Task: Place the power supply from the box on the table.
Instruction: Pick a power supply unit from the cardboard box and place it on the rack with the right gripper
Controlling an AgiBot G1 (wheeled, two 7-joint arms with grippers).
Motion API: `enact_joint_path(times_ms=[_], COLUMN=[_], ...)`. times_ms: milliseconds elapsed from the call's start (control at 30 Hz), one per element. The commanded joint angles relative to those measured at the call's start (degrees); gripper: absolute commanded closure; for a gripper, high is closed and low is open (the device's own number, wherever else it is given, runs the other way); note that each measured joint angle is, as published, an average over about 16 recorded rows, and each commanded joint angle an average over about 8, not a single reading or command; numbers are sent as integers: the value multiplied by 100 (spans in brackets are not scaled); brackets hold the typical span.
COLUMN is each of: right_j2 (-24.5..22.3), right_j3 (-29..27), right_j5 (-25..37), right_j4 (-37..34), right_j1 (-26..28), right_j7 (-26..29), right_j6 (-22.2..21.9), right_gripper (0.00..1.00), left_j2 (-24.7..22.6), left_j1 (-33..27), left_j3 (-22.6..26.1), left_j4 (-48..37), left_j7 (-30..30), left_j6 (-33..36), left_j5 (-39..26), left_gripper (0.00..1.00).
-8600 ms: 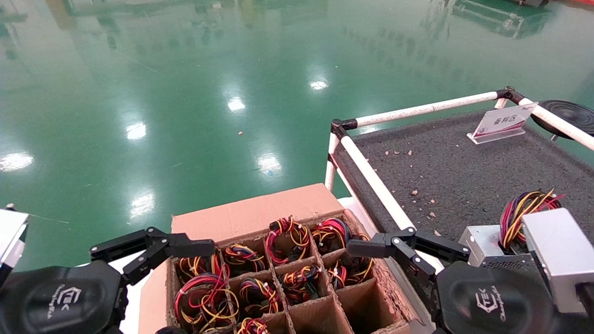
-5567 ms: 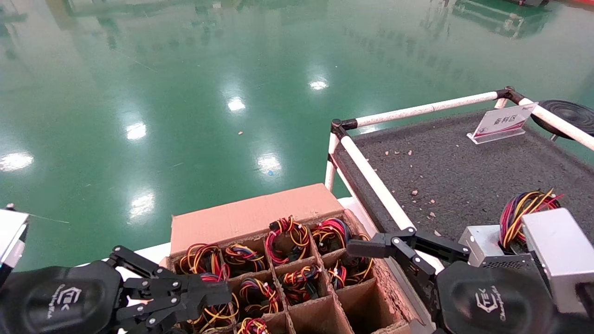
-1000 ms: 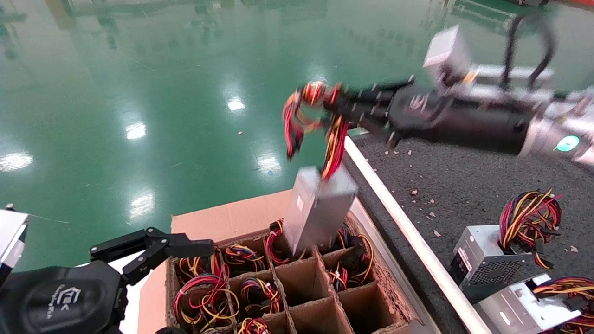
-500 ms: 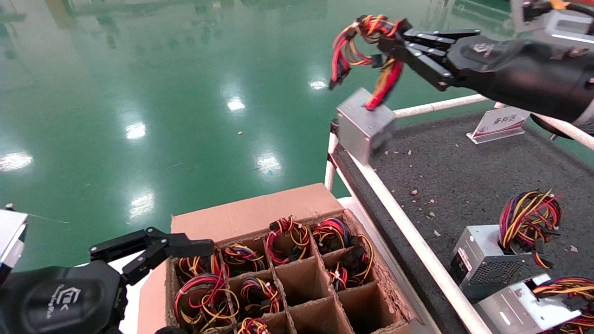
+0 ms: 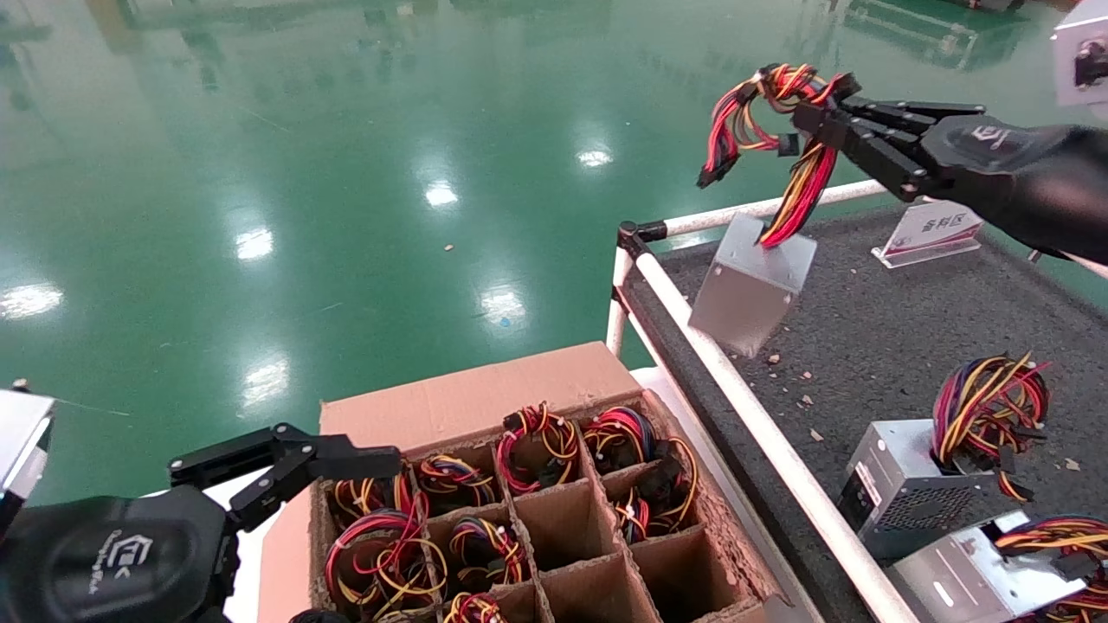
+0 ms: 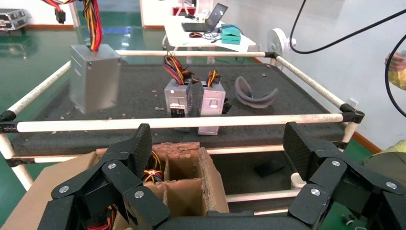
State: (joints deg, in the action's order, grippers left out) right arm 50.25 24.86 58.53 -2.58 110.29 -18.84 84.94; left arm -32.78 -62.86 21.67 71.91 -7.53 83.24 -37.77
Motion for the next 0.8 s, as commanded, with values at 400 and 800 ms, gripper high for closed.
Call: enact_joint_path(times_ms=[400, 800], right_j2=[-340, -574], right_j3=[-61, -76], right_j5=[-93, -112], right_j4=[30, 87], right_j1=[-295, -609], right_j7=[177, 285], right_j6=[-203, -69], right_gripper=[100, 100], left_j2=[0, 0], left_j1=[0, 0], left_j3=[0, 1], left_j4=[0, 0], left_j7=[0, 0], left_j6=[0, 0], left_j5=[0, 0], left_gripper=[0, 0])
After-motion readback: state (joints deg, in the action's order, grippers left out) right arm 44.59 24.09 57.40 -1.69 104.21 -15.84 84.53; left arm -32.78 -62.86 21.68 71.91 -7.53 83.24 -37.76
